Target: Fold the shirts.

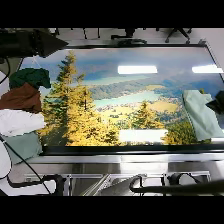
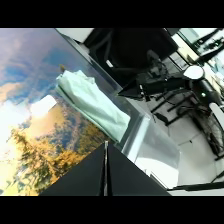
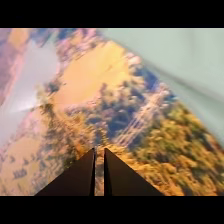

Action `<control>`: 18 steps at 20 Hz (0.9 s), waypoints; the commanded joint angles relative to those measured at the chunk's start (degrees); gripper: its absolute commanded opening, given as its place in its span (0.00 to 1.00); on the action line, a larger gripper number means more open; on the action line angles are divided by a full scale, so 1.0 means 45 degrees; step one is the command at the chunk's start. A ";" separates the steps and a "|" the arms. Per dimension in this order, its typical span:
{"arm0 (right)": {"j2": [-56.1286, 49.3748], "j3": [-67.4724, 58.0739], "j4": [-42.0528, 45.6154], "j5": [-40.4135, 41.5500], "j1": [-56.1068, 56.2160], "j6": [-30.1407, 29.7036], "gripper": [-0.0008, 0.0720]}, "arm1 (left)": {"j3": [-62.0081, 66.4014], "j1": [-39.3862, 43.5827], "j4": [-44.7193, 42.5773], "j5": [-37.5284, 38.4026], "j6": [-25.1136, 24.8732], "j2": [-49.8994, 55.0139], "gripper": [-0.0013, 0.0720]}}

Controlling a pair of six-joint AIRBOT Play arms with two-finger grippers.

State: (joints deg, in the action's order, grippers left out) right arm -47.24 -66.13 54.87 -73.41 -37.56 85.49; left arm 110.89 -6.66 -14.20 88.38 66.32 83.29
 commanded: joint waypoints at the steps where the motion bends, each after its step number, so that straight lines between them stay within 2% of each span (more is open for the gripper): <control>1: 0.0869 0.0092 -0.0277 -0.0010 0.3347 -0.0384 0.04 | -0.2720 -0.0670 -0.0850 -0.0029 -0.0636 -0.1632 0.04; 5: 0.0981 0.1263 0.0534 0.0340 0.6513 -0.0330 0.04 | -0.8480 -0.0228 -0.2521 -0.0981 -0.0855 -0.4609 0.04; 9: 0.0947 0.2176 0.0573 0.0840 0.7563 -0.0340 0.04 | -1.2905 0.0486 -0.2905 -0.2579 -0.0860 -0.6931 0.04; 12: 0.0942 0.2176 0.0568 0.0835 0.7563 -0.0340 0.04 | -1.4134 0.0568 -0.2943 -0.2793 -0.0874 -0.7810 0.04; 18: 0.0933 0.2176 0.0325 0.0112 0.7563 -0.0340 0.04 | -1.4581 0.0520 -0.2934 -0.2778 -0.0865 -0.8510 0.04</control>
State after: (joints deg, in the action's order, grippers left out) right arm -43.05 -56.45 56.69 -71.72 -3.75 83.94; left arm 46.78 -4.38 -27.24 76.38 62.46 46.61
